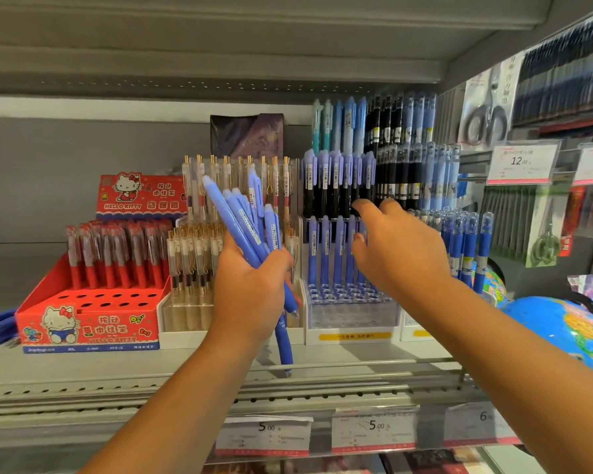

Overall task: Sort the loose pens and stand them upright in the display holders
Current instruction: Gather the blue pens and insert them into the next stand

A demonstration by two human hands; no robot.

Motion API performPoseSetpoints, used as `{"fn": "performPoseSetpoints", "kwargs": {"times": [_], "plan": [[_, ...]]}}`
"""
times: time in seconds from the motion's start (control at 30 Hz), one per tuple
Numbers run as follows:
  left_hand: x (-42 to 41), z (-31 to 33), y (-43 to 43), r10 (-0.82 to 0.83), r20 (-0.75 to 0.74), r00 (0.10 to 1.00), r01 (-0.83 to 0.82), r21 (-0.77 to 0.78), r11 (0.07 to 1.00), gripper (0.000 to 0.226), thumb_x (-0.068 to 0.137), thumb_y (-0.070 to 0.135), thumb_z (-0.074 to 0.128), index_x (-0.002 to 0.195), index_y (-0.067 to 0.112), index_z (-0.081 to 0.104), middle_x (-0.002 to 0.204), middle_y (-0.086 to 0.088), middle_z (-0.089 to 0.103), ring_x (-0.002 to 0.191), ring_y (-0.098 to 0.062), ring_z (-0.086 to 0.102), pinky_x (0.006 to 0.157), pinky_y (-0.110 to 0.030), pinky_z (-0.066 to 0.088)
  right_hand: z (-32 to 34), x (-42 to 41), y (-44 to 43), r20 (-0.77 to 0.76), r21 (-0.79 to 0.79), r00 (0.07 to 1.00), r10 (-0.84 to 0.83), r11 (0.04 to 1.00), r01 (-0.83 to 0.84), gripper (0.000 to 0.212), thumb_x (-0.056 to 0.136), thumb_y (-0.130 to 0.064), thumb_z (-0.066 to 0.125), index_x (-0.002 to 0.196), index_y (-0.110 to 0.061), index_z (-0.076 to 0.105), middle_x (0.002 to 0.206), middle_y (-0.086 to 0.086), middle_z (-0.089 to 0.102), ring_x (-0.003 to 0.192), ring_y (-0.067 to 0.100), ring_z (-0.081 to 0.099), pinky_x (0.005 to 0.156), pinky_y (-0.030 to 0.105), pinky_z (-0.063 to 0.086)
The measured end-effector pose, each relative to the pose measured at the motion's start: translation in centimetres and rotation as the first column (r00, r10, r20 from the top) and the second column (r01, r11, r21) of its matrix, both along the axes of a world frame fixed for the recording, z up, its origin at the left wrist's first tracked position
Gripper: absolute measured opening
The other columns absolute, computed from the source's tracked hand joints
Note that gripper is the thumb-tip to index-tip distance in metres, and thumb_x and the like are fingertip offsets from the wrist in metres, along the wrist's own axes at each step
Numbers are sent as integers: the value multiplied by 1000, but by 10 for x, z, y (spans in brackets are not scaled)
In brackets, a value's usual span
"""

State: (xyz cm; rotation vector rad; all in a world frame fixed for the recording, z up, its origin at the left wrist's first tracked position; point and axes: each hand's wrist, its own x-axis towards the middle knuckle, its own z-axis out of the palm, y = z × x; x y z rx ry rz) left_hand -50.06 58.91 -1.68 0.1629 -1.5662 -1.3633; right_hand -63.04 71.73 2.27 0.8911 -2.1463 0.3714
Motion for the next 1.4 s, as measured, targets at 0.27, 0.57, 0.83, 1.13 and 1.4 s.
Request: {"fn": "performPoseSetpoints", "kwargs": {"times": [0.27, 0.57, 0.83, 1.13, 1.4], "plan": [[-1, 0, 0, 68, -75, 995, -70, -27, 997, 28, 86, 5, 57, 114, 1, 59, 57, 6, 53, 48, -15, 51, 45, -27, 46, -20, 41, -6, 760, -342, 155, 631, 591, -730, 51, 85, 0, 66, 120, -26, 41, 100, 21, 64, 75, 21, 60, 75, 43, 55], [-3, -1, -2, 78, -97, 992, -76, 23, 997, 38, 91, 2, 57, 128, 8, 53, 54, 16, 56, 47, -5, 53, 44, -18, 45, -32, 47, -18, 730, -343, 155, 665, 554, -759, 94, 76, -2, 81, 132, -54, 28, 100, -4, 66, 84, 31, 72, 81, 40, 60], [-2, 1, 0, 99, -136, 986, -90, 76, 993, 52, 92, 3, 55, 142, 17, 44, 81, -2, 59, 57, -11, 56, 48, -21, 48, -25, 37, -9, 701, -223, 318, 639, 619, -753, 92, 85, 2, 70, 146, -47, 21, 119, 2, 57, 85, 21, 73, 81, 46, 59], [-2, 1, -2, 149, -177, 973, -124, 146, 981, 48, 90, 5, 54, 136, 16, 46, 85, -9, 60, 67, -30, 63, 44, -34, 48, -20, 20, 1, 632, -34, 522, 573, 693, -720, 61, 85, -5, 68, 133, -34, 46, 100, -6, 61, 89, 12, 69, 85, 39, 58], [-2, 2, 1, 101, -92, 991, -89, 129, 988, 45, 93, 5, 53, 135, 18, 45, 74, -12, 52, 58, -35, 49, 42, -39, 44, -7, 1, 4, 517, -541, 382, 766, 638, -548, 23, 90, -8, 67, 111, -10, 59, 87, 14, 73, 88, 37, 70, 75, 54, 55]]}}
